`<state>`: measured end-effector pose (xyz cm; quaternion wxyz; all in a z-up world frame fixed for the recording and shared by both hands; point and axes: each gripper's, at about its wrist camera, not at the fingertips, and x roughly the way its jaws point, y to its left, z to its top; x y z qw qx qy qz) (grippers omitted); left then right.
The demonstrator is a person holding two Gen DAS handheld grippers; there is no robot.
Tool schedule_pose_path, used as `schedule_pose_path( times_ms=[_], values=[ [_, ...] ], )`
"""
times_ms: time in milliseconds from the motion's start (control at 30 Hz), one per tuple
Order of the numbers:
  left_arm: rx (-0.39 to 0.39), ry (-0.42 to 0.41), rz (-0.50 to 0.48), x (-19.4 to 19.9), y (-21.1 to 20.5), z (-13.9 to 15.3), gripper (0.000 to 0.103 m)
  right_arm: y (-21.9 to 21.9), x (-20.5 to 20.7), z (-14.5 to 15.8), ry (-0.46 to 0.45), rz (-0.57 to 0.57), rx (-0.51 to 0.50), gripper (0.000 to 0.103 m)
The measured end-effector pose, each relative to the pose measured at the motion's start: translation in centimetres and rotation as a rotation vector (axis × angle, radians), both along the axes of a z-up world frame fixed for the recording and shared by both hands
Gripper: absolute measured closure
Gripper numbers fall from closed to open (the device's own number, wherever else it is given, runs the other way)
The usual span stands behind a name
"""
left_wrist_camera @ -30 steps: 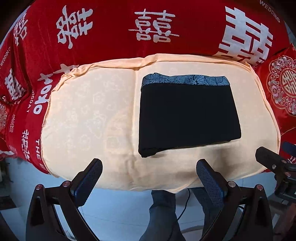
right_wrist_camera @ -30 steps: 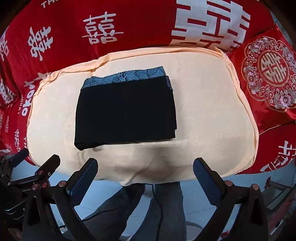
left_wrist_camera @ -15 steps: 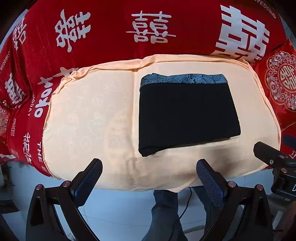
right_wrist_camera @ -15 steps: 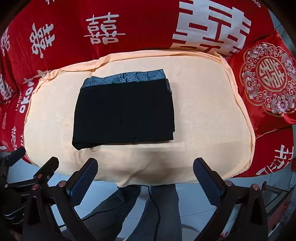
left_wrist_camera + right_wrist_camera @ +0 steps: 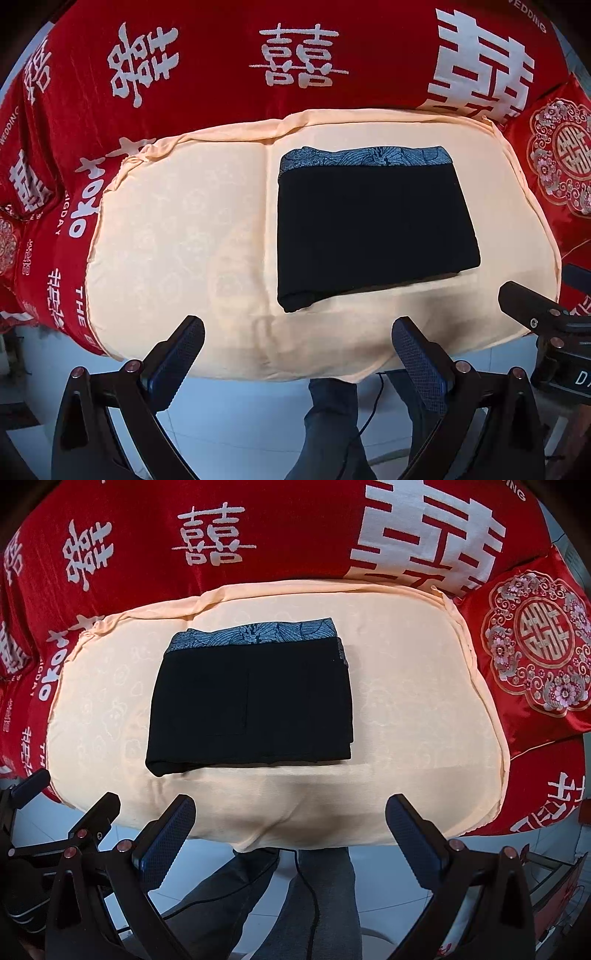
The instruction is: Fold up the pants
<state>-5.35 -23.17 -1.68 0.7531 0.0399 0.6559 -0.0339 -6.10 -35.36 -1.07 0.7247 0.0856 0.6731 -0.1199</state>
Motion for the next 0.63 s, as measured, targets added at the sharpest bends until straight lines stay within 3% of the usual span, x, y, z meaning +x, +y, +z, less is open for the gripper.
schedule_pose_path(
  times_ms=[633],
  values=[
    [-0.009, -0.016, -0.024, 0.35, 0.26, 0.09, 0.001, -0.15, 0.30, -0.12, 0.004, 0.008, -0.007, 0.000]
  ],
)
